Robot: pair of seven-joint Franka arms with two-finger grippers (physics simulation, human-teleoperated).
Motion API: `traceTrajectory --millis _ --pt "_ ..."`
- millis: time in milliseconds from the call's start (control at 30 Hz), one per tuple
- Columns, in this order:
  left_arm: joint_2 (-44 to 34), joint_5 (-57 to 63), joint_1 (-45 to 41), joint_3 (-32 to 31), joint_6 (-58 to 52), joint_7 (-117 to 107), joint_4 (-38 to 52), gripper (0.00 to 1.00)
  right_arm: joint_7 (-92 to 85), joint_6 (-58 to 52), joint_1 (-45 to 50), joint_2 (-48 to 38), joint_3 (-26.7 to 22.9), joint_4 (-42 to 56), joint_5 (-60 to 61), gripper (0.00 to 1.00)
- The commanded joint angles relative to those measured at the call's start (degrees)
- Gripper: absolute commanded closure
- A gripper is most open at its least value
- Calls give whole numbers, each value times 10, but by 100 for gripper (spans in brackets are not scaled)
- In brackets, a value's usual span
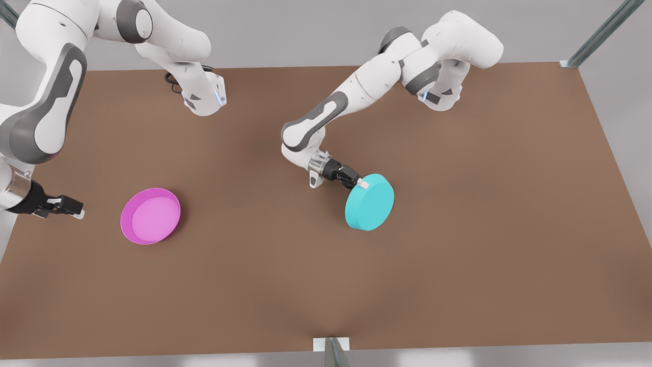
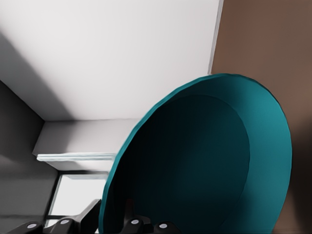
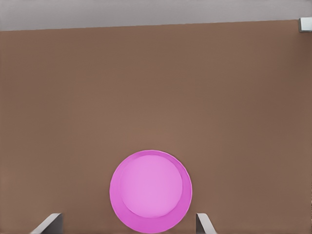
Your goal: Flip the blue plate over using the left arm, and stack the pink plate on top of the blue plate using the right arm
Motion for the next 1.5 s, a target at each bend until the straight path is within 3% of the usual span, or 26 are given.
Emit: traceTrajectory --millis 0,233,367,433,467,533,567,600,667,733,900,933,1000,1067,1100,1133,1200,1233,1267,1333,1367,1400,1433,1467 --pt "0 -10 0 0 0 0 0 0 0 0 1 0 0 0 0 0" --pt "2 -70 -29 -5 1 2 12 0 -3 -3 4 -1 2 -2 -5 0" --pt "11 -149 -52 -7 14 1 40 0 -25 -150 4 5 3 -8 -21 0" --pt "23 -177 -64 -7 18 1 62 0 -155 -161 -79 66 0 -10 56 0" --pt "23 -188 -65 -7 18 1 63 0 -271 -149 -128 102 0 -15 90 0" --pt "28 -223 -73 -7 26 0 84 0 -285 88 -185 72 2 -182 91 0" --pt "30 -238 -75 -7 29 -1 87 0 -269 117 -189 72 2 -206 91 0" --pt "30 -285 -83 -7 43 -16 105 0 -185 119 -209 86 4 -212 91 0" --pt "29 -315 -86 -8 52 -24 123 0 -165 96 -238 104 5 -258 207 0" --pt "29 -351 -88 -8 60 -28 146 0 -258 76 -249 137 4 -247 207 0" --pt "4 -502 -111 -9 84 -58 236 0 -265 129 -237 189 4 -238 212 0" --pt "-56 -565 -89 -7 112 -63 259 0 -265 174 -237 189 5 -238 211 0" --pt "-207 -755 112 -3 149 -96 276 0 -263 176 -236 190 7 -239 212 0" --pt "-218 -774 356 -3 205 -92 272 0 -259 175 -224 202 7 -242 218 0" --pt "-205 -800 477 1 254 11 256 0 -260 173 -224 204 7 -243 217 0" --pt "-205 -798 536 9 249 207 230 0 -260 175 -213 206 7 -240 217 0" --pt "-255 -794 554 32 148 426 227 0 -258 174 -200 206 7 -242 217 0" --pt "-299 -795 554 29 67 431 228 0 -259 175 -195 208 7 -243 217 0" --pt "-340 -795 551 27 57 430 204 0 -262 175 -194 210 7 -242 217 0" --pt "-509 -795 538 35 219 431 -47 0 -265 175 -194 218 7 -241 217 0" --pt "-522 -800 522 62 281 430 -105 0 -266 175 -194 218 7 -241 217 5" --pt "-505 -797 504 73 284 430 -111 0 -266 175 -193 218 7 -240 215 32" --pt "-502 -799 504 73 282 430 -112 0 -266 175 -193 218 8 -240 215 46" --pt "-503 -801 504 73 282 430 -112 0 -266 174 -193 215 14 -239 213 53"
